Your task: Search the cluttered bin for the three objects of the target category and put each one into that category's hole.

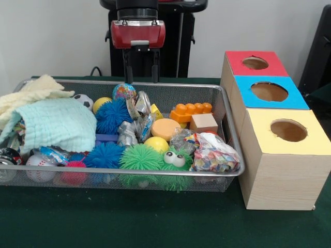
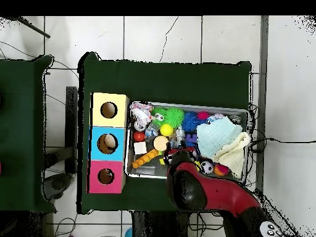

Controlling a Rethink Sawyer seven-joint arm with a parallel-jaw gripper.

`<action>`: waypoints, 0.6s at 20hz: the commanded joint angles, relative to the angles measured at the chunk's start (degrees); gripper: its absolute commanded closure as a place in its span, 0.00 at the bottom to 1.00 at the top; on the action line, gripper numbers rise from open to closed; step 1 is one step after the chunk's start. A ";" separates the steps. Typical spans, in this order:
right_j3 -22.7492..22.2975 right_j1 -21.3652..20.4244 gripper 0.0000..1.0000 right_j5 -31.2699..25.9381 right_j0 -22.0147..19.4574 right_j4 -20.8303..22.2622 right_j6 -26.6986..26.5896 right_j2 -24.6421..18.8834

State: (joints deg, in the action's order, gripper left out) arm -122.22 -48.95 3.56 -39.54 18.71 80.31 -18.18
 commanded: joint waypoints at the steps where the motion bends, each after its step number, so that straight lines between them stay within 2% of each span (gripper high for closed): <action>1: 8.49 -3.02 0.00 -9.77 -2.49 -3.51 5.27 -9.49; 4: 9.13 -4.53 0.00 -11.73 -1.28 -4.79 5.98 -8.47; 12: 13.78 -6.67 0.00 -16.32 7.49 -8.98 9.15 -0.67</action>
State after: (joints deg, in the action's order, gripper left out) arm -115.29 -53.59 -3.79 -35.32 13.32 80.31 -19.62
